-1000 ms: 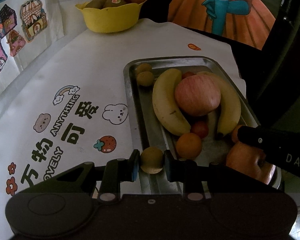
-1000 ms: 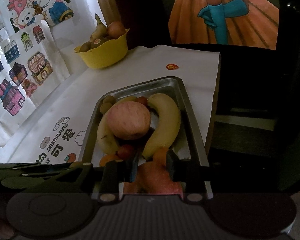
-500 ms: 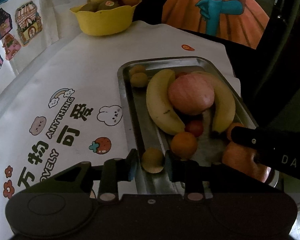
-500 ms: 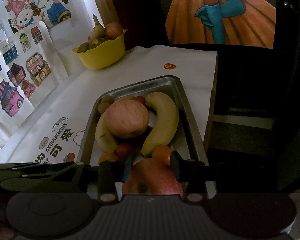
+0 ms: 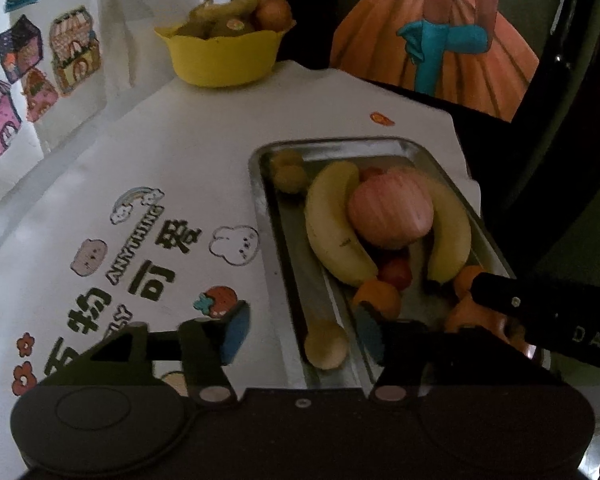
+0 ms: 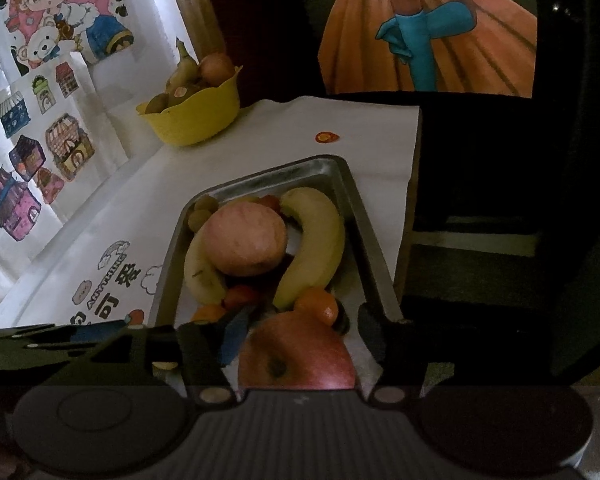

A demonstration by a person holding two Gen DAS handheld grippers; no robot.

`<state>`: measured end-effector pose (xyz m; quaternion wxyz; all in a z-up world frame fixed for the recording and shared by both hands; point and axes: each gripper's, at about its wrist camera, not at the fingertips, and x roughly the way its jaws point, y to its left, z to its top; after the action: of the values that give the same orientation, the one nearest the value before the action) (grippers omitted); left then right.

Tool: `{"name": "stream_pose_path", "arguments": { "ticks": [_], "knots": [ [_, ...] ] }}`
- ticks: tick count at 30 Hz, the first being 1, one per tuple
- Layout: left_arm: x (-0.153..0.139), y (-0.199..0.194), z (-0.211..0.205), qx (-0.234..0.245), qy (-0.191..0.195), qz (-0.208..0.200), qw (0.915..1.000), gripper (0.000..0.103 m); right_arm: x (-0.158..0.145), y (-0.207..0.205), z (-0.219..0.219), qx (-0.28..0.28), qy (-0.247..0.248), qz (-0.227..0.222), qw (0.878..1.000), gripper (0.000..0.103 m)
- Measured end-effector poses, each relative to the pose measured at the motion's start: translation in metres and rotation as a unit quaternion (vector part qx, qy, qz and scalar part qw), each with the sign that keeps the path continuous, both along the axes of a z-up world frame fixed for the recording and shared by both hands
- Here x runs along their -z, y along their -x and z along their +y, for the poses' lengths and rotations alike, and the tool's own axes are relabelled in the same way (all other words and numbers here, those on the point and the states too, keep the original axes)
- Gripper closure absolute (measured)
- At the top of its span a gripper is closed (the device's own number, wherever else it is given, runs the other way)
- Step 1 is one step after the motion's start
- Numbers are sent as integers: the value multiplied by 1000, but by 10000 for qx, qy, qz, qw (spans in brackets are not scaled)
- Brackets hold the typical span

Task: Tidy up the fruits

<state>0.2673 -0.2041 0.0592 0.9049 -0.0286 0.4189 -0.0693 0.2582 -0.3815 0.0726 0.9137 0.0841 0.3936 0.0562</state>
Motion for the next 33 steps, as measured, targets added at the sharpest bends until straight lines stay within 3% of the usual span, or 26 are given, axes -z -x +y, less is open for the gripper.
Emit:
{"name": "stream_pose_path", "arguments": {
  "ticks": [4, 9, 18, 26, 33],
  "knots": [
    [-5, 0, 11, -118, 10, -119, 9999, 18, -3, 2, 0, 65, -5, -89, 9999, 24],
    [-6, -2, 25, -246, -28, -165, 9996, 7, -3, 4, 4, 121, -23, -176, 9998, 16],
    [-4, -2, 33, -209, 121, -484, 9985, 1, -2, 17, 5, 330, -132, -415, 9985, 5],
    [7, 2, 41, 99, 572, -970, 9936, 1, 2, 33, 11, 545, -35, -1158, 9918, 1],
    [11, 9, 60, -13, 896, -1278, 9877, 1, 12, 45, 19, 616, -102, -1840, 9809, 0]
  ]
}}
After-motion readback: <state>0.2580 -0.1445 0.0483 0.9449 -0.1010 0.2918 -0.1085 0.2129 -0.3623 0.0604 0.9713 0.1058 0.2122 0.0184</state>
